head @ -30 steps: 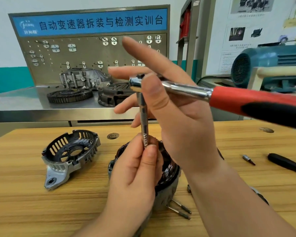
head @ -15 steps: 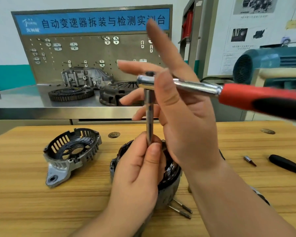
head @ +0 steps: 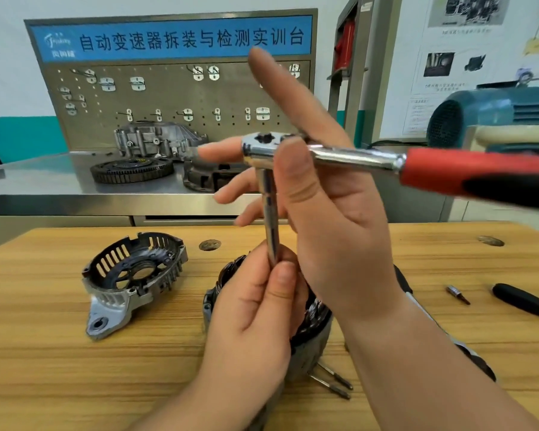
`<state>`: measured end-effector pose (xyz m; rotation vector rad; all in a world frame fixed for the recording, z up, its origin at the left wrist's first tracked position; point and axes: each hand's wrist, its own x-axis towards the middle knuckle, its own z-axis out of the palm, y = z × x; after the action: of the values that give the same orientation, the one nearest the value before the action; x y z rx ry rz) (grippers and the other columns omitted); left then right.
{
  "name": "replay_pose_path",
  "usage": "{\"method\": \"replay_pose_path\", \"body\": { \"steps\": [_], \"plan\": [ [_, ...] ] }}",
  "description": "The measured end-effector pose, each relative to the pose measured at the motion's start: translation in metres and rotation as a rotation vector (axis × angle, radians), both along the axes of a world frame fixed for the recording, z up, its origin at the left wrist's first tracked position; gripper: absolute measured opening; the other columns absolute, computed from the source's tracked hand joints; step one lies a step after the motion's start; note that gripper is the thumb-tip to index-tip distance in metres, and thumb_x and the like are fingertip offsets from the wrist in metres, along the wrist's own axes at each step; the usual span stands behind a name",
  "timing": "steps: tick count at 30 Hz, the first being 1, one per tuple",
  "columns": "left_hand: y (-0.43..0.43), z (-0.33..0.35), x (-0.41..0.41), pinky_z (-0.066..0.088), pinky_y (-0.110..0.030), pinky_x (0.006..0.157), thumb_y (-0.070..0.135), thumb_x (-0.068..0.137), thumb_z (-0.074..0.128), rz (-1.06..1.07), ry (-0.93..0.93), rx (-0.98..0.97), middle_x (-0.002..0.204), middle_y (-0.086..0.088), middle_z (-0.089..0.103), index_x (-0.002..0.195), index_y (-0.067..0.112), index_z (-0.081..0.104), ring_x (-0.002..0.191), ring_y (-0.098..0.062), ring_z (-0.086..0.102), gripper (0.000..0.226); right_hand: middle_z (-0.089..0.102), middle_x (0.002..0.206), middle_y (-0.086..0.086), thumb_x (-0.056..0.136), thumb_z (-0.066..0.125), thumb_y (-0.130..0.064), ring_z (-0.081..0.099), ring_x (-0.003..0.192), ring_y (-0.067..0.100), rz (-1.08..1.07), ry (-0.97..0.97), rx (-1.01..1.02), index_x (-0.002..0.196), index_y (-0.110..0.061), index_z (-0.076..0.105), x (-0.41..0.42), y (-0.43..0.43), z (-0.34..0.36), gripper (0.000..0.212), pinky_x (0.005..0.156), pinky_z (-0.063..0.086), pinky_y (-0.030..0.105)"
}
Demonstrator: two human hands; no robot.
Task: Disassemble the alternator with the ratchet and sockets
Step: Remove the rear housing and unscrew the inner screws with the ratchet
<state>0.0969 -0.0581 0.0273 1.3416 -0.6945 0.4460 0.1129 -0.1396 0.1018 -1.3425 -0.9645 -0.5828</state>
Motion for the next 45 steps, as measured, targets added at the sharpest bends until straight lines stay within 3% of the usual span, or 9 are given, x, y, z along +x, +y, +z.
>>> {"method": "replay_pose_path", "body": {
  "steps": [3, 8, 15, 17, 20, 24, 35, 40, 45],
  "plan": [
    [0.0, 0.001, 0.001, 0.023, -0.03, 0.039, 0.043, 0.091, 0.048, 0.007, 0.007, -0.011, 0.051, 0.003, 0.043, 0.075, 0.031, 0.06, 0.042, -0.022, 0.03, 0.023, 0.073, 0.078, 0.013, 0.089, 0.007, -0.064, 0.071, 0.087, 0.027, -0.111, 0.047, -0.198, 0.114, 0.014, 0.057, 0.0, -0.002, -0.001, 0.096, 0.062, 0.04, 0.0],
    [0.001, 0.0, -0.001, 0.024, -0.033, 0.042, 0.05, 0.09, 0.048, -0.084, 0.043, -0.025, 0.053, 0.0, 0.04, 0.085, 0.013, 0.058, 0.045, -0.02, 0.032, 0.039, 0.071, 0.084, 0.011, 0.092, 0.03, -0.05, 0.063, 0.063, 0.025, 0.284, 0.207, 0.073, 0.133, -0.028, 0.048, 0.005, -0.003, 0.003, 0.05, 0.061, 0.049, 0.036],
    [0.0, 0.001, 0.0, 0.022, -0.032, 0.04, 0.038, 0.088, 0.047, -0.042, 0.059, -0.024, 0.052, -0.003, 0.035, 0.079, 0.015, 0.056, 0.044, -0.025, 0.027, 0.027, 0.064, 0.103, 0.024, 0.095, 0.027, -0.055, 0.066, 0.072, 0.023, 0.028, 0.065, 0.002, 0.131, -0.037, 0.044, 0.003, 0.002, 0.008, 0.044, 0.057, 0.049, 0.027],
    [0.0, 0.001, 0.001, 0.024, -0.026, 0.041, 0.041, 0.085, 0.048, -0.001, 0.067, -0.005, 0.05, 0.003, 0.041, 0.073, 0.027, 0.057, 0.043, -0.013, 0.032, 0.021, 0.064, 0.11, 0.019, 0.083, 0.015, -0.076, 0.067, 0.083, 0.027, -0.109, 0.074, -0.22, 0.121, -0.021, 0.051, 0.007, 0.003, 0.01, 0.076, 0.057, 0.045, 0.019],
    [0.001, 0.001, 0.001, 0.03, -0.019, 0.041, 0.043, 0.083, 0.05, -0.011, 0.083, -0.025, 0.049, 0.007, 0.046, 0.073, 0.031, 0.06, 0.044, -0.004, 0.038, 0.019, 0.068, 0.096, -0.012, 0.099, 0.034, -0.047, 0.066, 0.069, 0.005, 0.009, 0.005, 0.045, 0.131, -0.021, 0.046, 0.002, 0.003, -0.001, 0.043, 0.055, 0.049, 0.018],
    [0.001, 0.002, -0.001, 0.025, -0.031, 0.041, 0.047, 0.085, 0.055, -0.097, 0.095, -0.052, 0.05, 0.0, 0.041, 0.084, 0.018, 0.062, 0.043, -0.018, 0.032, 0.03, 0.07, 0.098, 0.009, 0.094, 0.03, -0.053, 0.064, 0.061, 0.022, 0.319, 0.196, 0.141, 0.133, -0.029, 0.047, 0.003, 0.0, -0.004, 0.049, 0.054, 0.048, 0.031],
    [-0.004, 0.001, -0.003, 0.021, -0.028, 0.04, 0.039, 0.083, 0.049, -0.012, 0.082, -0.097, 0.052, 0.001, 0.036, 0.08, 0.01, 0.054, 0.043, -0.012, 0.031, 0.03, 0.067, 0.1, 0.006, 0.098, 0.039, -0.038, 0.065, 0.066, 0.02, 0.328, 0.118, 0.157, 0.122, -0.029, 0.051, -0.004, 0.004, 0.002, 0.028, 0.052, 0.048, 0.031],
    [-0.003, 0.003, -0.006, 0.028, -0.022, 0.04, 0.055, 0.085, 0.056, -0.095, 0.043, -0.065, 0.054, 0.001, 0.041, 0.08, 0.023, 0.063, 0.044, -0.015, 0.033, 0.033, 0.072, 0.095, 0.008, 0.093, 0.02, -0.056, 0.065, 0.061, 0.019, 0.451, 0.372, 0.139, 0.125, -0.019, 0.057, 0.006, -0.003, -0.001, 0.061, 0.054, 0.048, 0.028],
    [-0.003, 0.002, -0.005, 0.023, -0.032, 0.037, 0.049, 0.09, 0.05, -0.001, -0.004, -0.053, 0.052, 0.0, 0.037, 0.081, 0.027, 0.06, 0.041, -0.017, 0.03, 0.025, 0.067, 0.112, 0.016, 0.098, 0.037, -0.04, 0.065, 0.07, 0.015, 0.329, 0.211, 0.118, 0.13, -0.028, 0.049, 0.002, 0.002, 0.0, 0.036, 0.055, 0.05, 0.027]
  ]
}}
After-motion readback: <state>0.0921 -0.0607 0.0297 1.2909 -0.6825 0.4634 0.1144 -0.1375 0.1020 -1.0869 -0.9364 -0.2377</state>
